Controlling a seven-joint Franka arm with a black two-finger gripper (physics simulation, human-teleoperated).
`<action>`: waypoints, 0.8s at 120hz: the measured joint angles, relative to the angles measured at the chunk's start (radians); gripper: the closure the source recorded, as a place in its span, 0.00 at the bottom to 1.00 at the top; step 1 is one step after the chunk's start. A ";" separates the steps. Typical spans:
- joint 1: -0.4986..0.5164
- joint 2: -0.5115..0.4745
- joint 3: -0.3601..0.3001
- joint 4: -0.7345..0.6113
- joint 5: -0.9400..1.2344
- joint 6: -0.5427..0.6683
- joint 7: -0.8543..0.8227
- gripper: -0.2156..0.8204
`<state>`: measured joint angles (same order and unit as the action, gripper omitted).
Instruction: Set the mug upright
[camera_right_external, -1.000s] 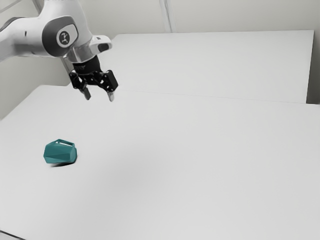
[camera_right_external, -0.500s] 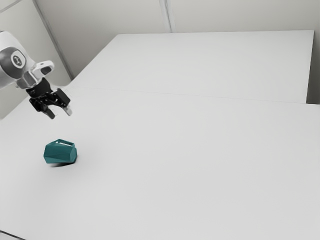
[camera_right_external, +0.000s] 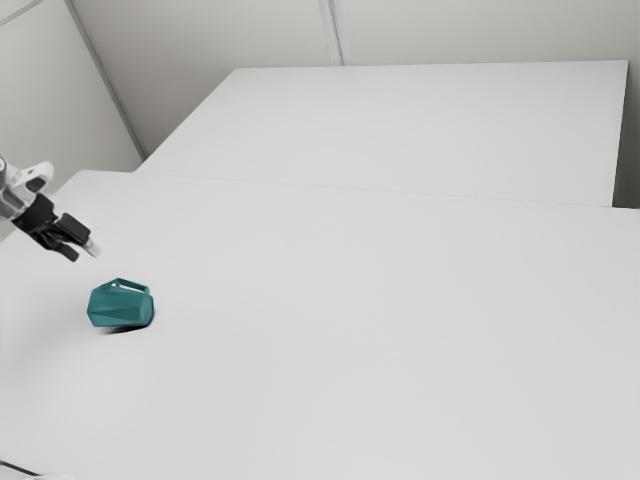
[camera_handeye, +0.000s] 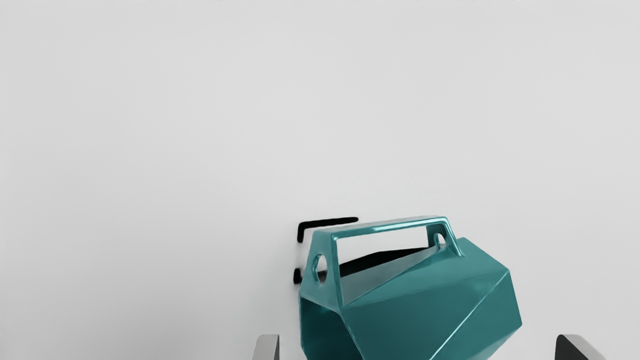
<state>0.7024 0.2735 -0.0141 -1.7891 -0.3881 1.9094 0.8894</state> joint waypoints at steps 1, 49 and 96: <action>0.003 0.004 0.000 0.002 -0.002 0.000 0.005 0.21; 0.103 0.106 0.002 0.043 -0.057 -0.104 0.106 0.21; 0.112 0.186 0.001 0.076 -0.113 -0.168 0.122 0.21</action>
<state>0.8148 0.4596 -0.0132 -1.7132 -0.5012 1.7416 1.0112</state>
